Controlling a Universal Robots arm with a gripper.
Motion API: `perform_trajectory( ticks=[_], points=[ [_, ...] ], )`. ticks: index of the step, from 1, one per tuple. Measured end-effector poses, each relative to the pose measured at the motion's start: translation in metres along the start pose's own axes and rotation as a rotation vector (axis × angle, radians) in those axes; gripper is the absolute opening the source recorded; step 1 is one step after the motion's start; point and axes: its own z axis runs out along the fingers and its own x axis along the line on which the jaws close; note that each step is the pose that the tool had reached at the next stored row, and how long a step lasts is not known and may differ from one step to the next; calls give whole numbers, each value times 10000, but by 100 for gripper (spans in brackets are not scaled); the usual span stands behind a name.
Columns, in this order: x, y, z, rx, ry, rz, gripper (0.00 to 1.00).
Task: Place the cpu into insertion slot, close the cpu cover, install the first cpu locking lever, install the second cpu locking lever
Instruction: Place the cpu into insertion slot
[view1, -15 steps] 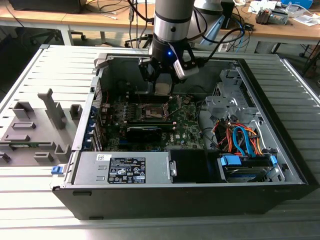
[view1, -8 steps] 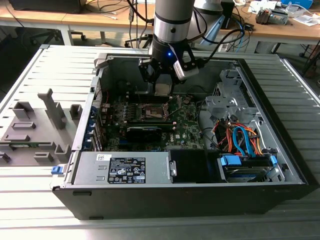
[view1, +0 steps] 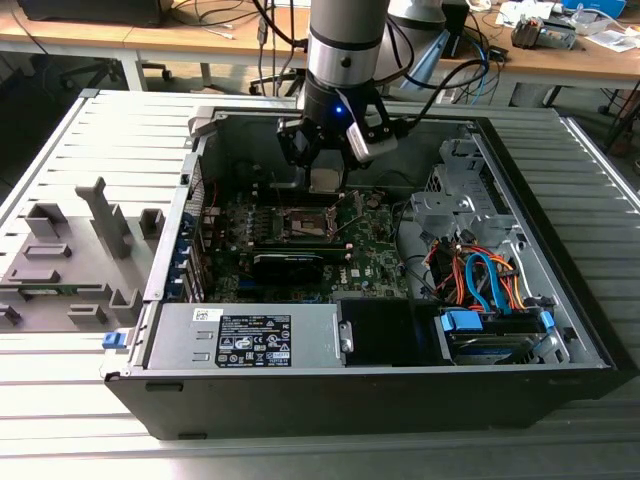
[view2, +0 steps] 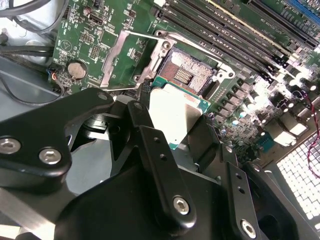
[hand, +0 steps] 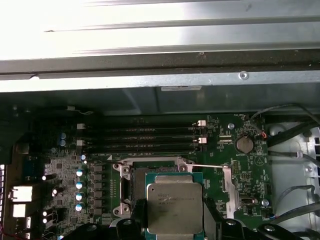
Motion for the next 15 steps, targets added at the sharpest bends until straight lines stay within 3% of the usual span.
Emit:
perform_trajectory(
  ticks=[15],
  points=[
    [48,-4,9,1,-1,1,54]
  ],
)
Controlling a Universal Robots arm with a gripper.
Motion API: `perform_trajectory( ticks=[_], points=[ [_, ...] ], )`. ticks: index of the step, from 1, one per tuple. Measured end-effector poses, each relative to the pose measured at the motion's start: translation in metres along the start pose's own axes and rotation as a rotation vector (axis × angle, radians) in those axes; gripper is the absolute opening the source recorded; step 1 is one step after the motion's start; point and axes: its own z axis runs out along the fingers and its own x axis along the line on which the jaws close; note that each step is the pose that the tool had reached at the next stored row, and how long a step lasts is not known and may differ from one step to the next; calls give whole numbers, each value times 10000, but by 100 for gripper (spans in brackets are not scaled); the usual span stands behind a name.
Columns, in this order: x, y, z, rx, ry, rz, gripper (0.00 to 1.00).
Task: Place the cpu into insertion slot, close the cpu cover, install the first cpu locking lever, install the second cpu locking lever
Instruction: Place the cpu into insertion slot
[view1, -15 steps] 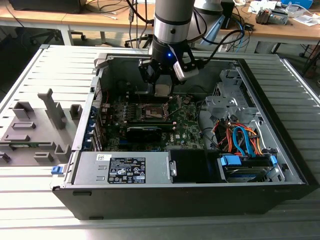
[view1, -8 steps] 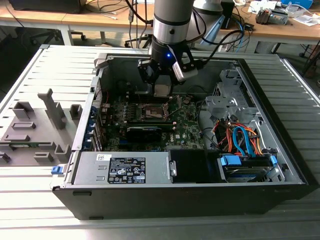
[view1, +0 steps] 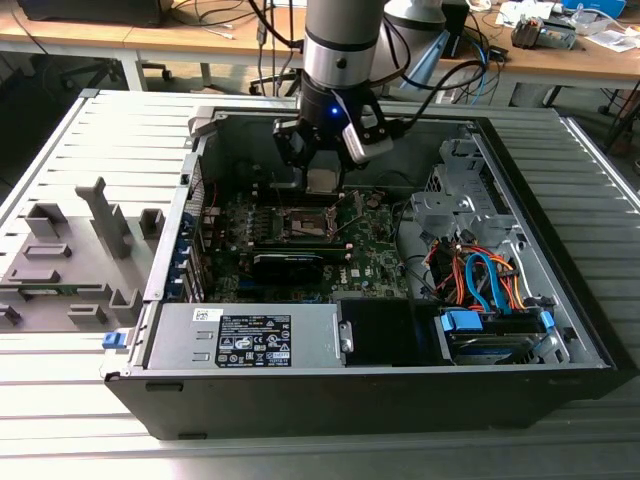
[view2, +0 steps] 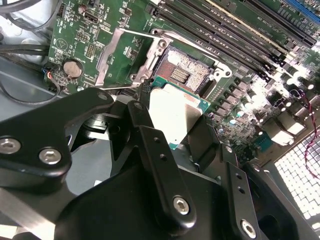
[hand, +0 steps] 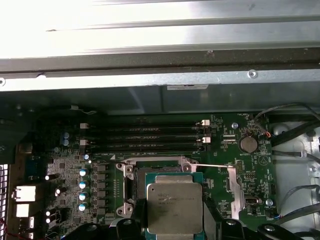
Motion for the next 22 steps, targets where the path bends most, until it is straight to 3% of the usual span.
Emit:
perform_trajectory(
  ticks=[22],
  points=[
    [55,-21,18,-2,0,-1,54]
  ],
)
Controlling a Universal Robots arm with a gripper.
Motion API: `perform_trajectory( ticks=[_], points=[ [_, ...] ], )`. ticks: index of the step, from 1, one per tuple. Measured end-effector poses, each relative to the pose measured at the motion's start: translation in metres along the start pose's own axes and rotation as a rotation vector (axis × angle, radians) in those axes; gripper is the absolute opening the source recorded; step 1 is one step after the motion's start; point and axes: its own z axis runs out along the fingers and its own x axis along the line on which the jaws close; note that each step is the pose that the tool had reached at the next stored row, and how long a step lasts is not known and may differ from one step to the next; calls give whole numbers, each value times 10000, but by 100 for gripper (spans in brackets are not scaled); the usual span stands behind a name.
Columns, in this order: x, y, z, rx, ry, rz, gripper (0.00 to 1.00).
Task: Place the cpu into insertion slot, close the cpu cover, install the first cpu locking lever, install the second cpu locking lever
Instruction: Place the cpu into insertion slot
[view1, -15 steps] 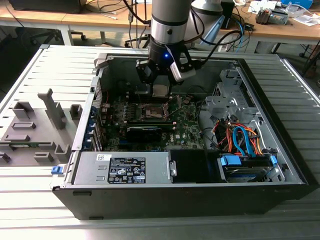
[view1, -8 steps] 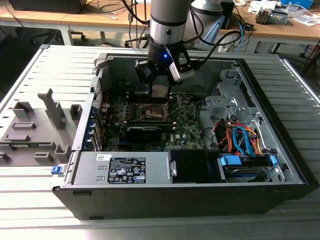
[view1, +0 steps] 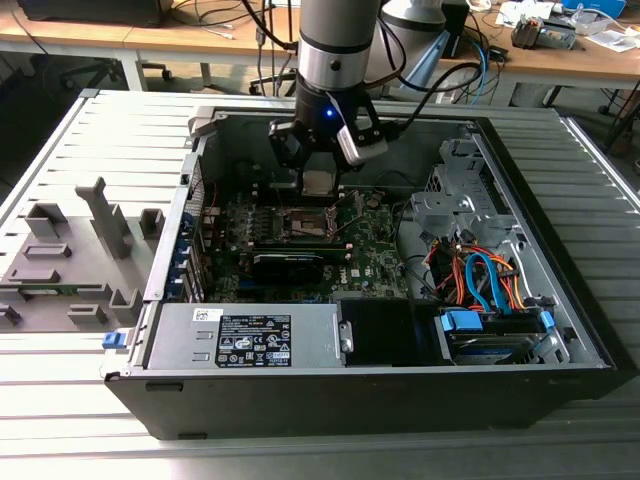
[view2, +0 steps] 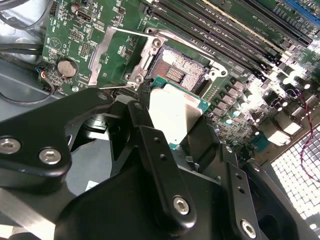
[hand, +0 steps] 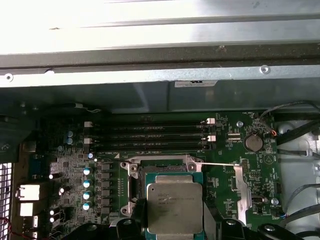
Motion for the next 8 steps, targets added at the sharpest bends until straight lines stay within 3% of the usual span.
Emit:
perform_trajectory(
  ticks=[8],
  points=[
    [16,-14,5,1,1,0,54]
  ],
)
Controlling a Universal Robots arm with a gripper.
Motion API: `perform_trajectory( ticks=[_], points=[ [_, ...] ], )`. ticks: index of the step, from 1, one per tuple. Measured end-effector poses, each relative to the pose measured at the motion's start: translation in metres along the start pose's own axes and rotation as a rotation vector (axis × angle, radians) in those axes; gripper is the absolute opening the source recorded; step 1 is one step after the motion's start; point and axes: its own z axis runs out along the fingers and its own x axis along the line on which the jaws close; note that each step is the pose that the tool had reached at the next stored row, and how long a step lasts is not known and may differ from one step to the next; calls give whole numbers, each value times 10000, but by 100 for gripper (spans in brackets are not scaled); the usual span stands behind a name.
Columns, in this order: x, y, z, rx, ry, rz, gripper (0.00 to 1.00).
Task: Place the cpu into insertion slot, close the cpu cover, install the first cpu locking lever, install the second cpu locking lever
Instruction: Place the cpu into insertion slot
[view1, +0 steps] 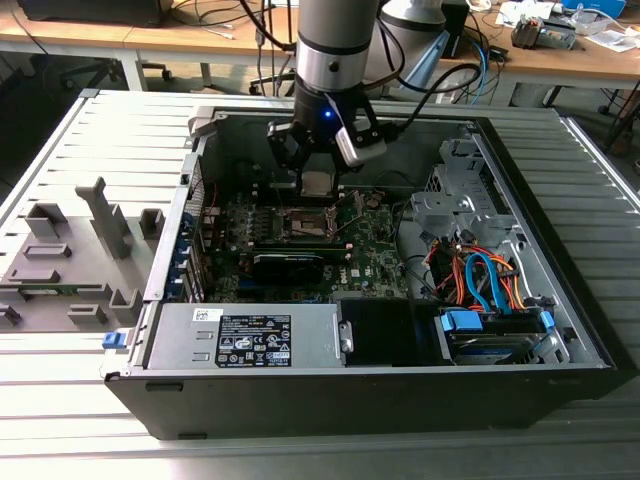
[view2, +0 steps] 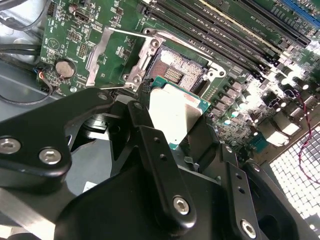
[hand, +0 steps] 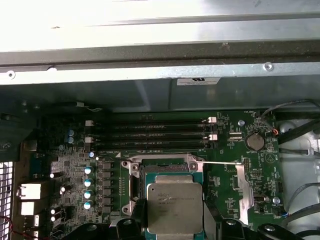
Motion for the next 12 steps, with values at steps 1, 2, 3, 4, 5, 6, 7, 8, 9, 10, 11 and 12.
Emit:
perform_trajectory(
  ticks=[1,2,3,4,5,6,7,8,9,10,11,12],
  points=[
    [2,-2,1,-1,0,0,54],
    [3,-3,2,-1,-1,0,54],
    [5,-5,2,0,0,1,54],
    [6,-6,3,0,-1,0,54],
    [8,-7,4,0,0,1,54],
    [9,-8,5,-1,0,0,54],
    [11,-10,5,-1,-1,0,54],
    [12,-11,6,0,0,0,54],
    [14,-12,7,-1,0,0,54],
    [16,-14,8,-1,-1,1,54],
    [17,-15,8,-1,0,0,54],
    [19,-16,9,0,0,0,54]
  ],
)
